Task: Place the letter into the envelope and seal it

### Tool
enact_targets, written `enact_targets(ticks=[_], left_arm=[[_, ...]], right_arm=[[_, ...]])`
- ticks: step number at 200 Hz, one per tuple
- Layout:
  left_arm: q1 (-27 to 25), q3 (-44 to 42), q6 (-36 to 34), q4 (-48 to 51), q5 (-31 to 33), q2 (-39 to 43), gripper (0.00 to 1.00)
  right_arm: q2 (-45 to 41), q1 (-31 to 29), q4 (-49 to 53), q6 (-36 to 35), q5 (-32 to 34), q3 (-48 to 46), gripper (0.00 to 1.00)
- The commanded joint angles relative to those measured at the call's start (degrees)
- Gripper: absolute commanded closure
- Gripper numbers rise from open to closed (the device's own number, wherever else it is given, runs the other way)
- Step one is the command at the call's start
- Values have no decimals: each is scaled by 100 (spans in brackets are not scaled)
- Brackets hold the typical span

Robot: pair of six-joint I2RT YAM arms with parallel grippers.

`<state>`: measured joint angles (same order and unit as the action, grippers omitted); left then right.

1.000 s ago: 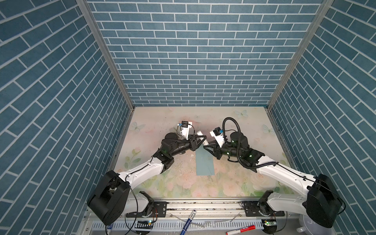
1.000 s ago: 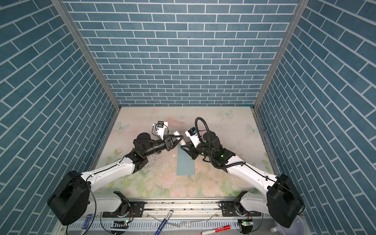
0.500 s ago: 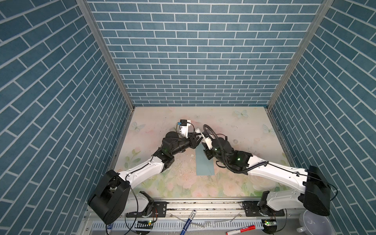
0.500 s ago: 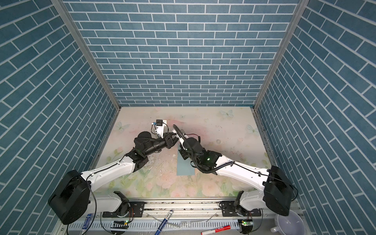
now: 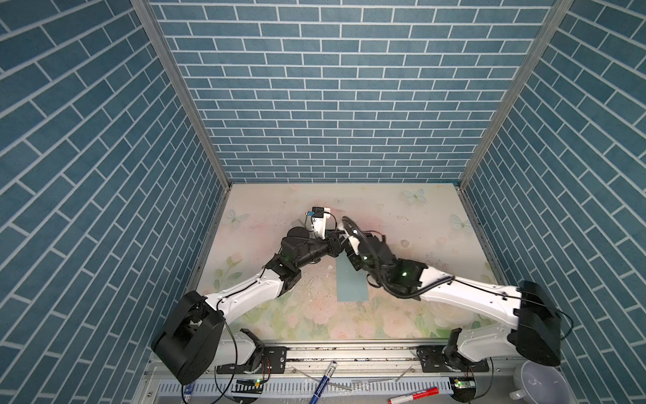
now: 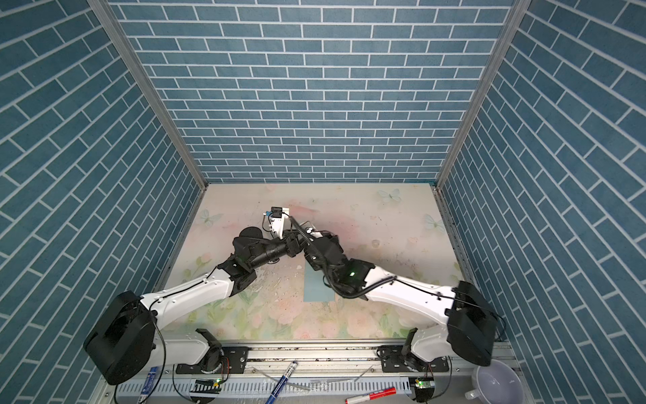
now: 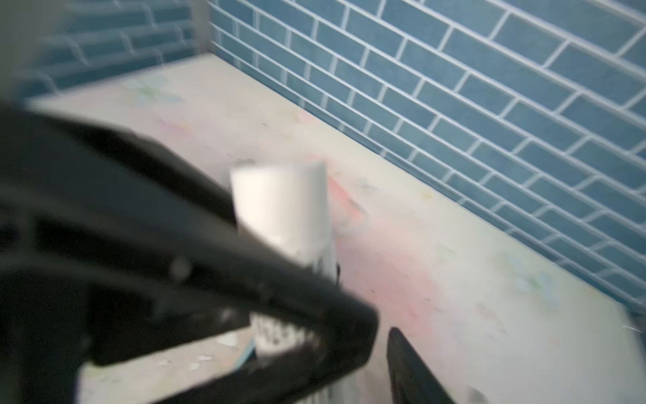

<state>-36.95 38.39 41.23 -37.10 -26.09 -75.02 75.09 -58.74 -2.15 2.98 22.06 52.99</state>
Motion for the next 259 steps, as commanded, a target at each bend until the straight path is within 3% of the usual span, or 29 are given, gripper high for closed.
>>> enact_targets(ticks=[1, 37, 81, 135, 223, 259], left_arm=[[-49, 83, -187, 300, -487, 171, 100], [-51, 116, -201, 274, -664, 251, 100], [-49, 138, -152, 183, -809, 223, 100], [-49, 135, -125, 155, -837, 207, 100], [-49, 136, -129, 168, -819, 216, 100], [-49, 138, -125, 170, -810, 216, 100]], right_arm=[[-614, 594, -411, 539, -2907, -405, 33], [-933, 973, -11, 538, -4246, -533, 32], [-984, 1263, 75, 552, -4933, -680, 36], [-812, 1400, -19, 622, -5063, -754, 51], [-724, 1515, -136, 759, -5146, -887, 65], [-715, 1527, -201, 847, -5101, -870, 86]])
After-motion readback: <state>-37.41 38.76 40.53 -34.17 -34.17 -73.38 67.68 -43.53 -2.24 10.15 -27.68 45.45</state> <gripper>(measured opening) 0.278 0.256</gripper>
